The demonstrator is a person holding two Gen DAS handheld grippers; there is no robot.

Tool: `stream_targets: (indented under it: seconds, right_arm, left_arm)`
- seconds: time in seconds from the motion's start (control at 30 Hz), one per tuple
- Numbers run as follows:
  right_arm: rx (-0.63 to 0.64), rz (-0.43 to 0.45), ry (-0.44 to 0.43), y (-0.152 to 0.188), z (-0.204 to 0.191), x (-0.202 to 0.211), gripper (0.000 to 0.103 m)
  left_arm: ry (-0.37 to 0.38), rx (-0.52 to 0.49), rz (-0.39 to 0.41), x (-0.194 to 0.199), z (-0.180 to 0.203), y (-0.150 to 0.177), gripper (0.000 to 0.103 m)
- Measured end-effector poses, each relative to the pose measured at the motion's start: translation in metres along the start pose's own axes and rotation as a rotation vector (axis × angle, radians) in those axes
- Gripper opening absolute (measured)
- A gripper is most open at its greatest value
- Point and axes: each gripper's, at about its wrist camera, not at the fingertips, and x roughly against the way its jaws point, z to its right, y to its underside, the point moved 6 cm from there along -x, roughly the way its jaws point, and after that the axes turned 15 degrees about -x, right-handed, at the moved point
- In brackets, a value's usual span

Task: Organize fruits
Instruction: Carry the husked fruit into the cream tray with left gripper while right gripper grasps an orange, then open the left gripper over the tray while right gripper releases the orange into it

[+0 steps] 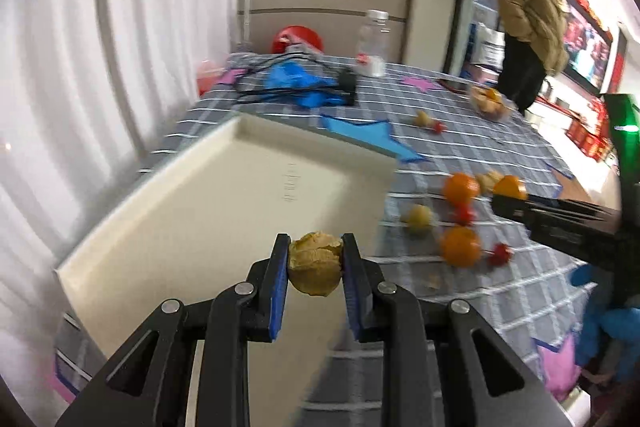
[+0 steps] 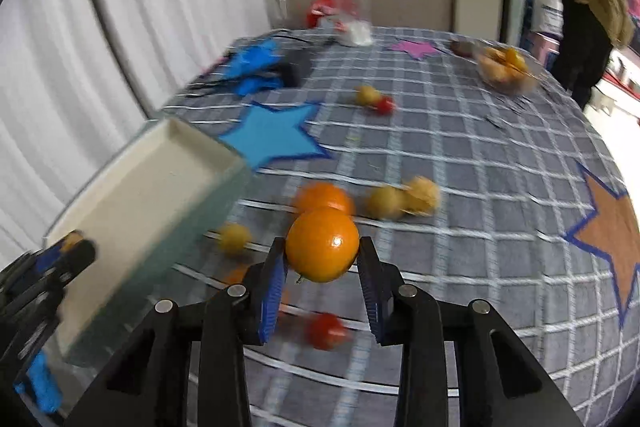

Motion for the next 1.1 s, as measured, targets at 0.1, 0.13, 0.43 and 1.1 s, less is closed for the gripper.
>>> stream_targets:
  seconds: [0.1, 0.13, 0.43, 1.1]
  right_arm:
    - [0.044, -0.019, -0.049, 0.001, -0.036, -0.008, 0.037]
    - [0.060, -0.023, -0.061, 0.002, -0.047, -0.012, 0.037]
    - [0.176, -0.074, -0.090, 0.015, -0.123, -0.048, 0.037]
    - [0.054, -0.017, -0.064, -0.007, -0.075, -0.018, 0.103]
  left_arm:
    - [-0.037, 0.028, -0.028, -0.011, -0.025, 0.006, 0.027]
    - [-0.038, 0.040, -0.041, -0.016, -0.033, 0.008, 0.027]
    - [-0.012, 0.080, -0.112, -0.039, -0.057, 0.032, 0.028]
    - [-0.076, 0.015, -0.065, -0.012, -0.034, 0.020, 0.080]
